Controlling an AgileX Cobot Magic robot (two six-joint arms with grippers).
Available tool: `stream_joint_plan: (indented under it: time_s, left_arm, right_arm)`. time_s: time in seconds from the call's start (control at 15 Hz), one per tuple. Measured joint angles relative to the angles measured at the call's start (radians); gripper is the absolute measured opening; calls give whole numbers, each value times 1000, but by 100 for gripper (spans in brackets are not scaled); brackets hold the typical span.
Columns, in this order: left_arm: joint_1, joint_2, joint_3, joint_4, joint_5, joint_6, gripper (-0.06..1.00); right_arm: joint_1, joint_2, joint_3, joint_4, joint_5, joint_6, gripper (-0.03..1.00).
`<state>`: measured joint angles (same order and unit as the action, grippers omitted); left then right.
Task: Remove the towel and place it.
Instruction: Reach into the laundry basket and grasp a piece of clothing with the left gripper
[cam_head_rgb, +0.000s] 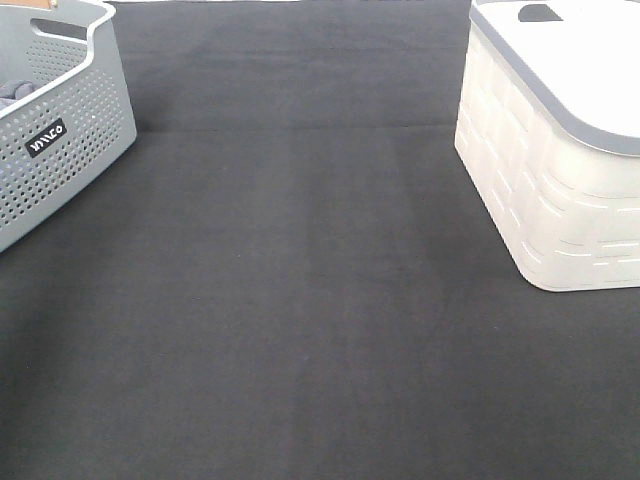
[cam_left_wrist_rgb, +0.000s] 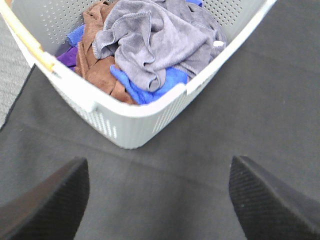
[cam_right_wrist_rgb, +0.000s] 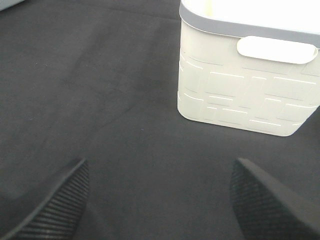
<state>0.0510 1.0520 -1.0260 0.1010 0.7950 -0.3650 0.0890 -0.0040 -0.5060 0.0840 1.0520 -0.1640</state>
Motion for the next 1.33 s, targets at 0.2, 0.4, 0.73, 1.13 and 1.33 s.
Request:
stream_joint_plan:
  time_s: [0.2, 0.4, 0.73, 1.13, 1.33]
  left_arm:
    - [0, 153, -111, 0, -4, -55, 72]
    - [0, 271, -243, 1, -4, -76, 72]
    - [0, 371, -345, 157, 0, -263, 72]
    - [0, 606, -537, 193, 118, -312, 72]
    - [0, 702, -620, 165, 122, -317, 72]
  right_arm:
    - [0, 0, 0, 0, 0, 0, 76]
    - [0, 0, 0, 0, 0, 0, 76]
    - [0, 0, 0, 0, 0, 0, 76]
    - [0, 0, 0, 0, 0, 0, 76]
    - [0, 0, 0, 0, 0, 0, 76]
